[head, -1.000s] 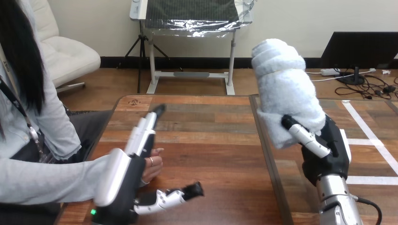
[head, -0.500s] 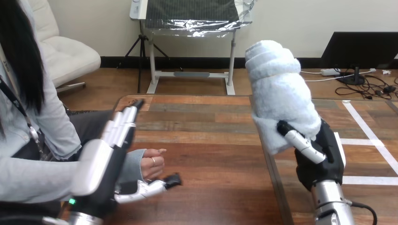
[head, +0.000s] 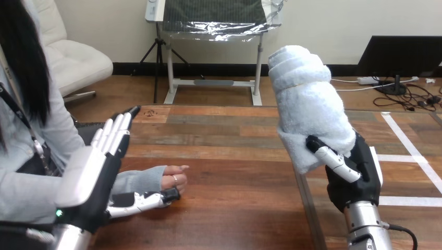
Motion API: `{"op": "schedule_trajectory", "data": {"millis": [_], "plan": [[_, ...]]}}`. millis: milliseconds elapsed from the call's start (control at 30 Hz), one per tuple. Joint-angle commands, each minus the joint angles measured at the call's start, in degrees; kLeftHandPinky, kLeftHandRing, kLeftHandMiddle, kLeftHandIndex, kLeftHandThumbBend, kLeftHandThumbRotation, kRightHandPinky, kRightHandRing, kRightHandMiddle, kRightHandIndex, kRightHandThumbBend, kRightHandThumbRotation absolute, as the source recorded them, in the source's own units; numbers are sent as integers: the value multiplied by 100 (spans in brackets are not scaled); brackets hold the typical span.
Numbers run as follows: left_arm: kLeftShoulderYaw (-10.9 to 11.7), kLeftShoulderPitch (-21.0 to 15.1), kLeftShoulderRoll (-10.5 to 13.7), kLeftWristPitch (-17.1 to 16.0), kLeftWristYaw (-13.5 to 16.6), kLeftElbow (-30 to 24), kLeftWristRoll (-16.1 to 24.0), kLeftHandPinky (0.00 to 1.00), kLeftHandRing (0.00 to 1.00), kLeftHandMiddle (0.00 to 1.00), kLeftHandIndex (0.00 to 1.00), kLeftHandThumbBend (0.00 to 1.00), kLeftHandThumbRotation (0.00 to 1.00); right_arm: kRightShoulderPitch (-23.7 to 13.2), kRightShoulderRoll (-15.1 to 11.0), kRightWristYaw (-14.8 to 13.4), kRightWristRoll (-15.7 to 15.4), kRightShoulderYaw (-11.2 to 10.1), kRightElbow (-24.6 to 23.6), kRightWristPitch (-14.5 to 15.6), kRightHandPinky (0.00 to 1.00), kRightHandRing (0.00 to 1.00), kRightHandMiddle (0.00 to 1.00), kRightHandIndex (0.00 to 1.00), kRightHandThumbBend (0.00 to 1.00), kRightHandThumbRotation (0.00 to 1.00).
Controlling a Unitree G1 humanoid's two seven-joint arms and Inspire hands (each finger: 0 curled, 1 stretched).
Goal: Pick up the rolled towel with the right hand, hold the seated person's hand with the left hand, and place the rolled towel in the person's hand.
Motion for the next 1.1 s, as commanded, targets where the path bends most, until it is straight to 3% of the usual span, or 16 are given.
{"op": "schedule_trajectory", "data": {"millis": [0,200,300,400,500,600,700,1067], "plan": [[-88,-541,300,216,-230,-136,-164,97,99,98,100,100,44,-217,48,163,136,50,-480,-53,21,25,35,36,66,0],[-143,-678,507,189,-324,51,-200,91,96,95,100,100,37,-155,65,189,132,78,-610,-39,21,24,35,36,66,0],[-176,-731,611,210,-407,117,-207,89,95,94,99,100,36,-105,46,151,-19,154,-641,-232,20,24,36,36,65,0],[-204,-767,711,307,-583,124,-227,88,94,93,99,100,36,-88,99,325,190,96,-749,-44,20,24,36,36,63,0],[-230,-788,786,384,-694,124,-231,88,93,92,99,100,35,-50,86,324,109,143,-784,-159,19,23,36,36,62,0],[-281,-830,862,435,-681,146,-157,87,92,91,97,100,33,-20,92,300,116,142,-846,-108,19,23,36,36,62,0],[-313,-852,923,493,-880,138,-281,86,91,90,96,100,32,6,107,422,227,132,-926,-3,19,23,36,36,63,0],[-453,-983,1058,560,-1113,247,-310,82,87,87,91,100,28,132,98,467,227,215,-1112,-50,18,23,36,36,64,0]]}}
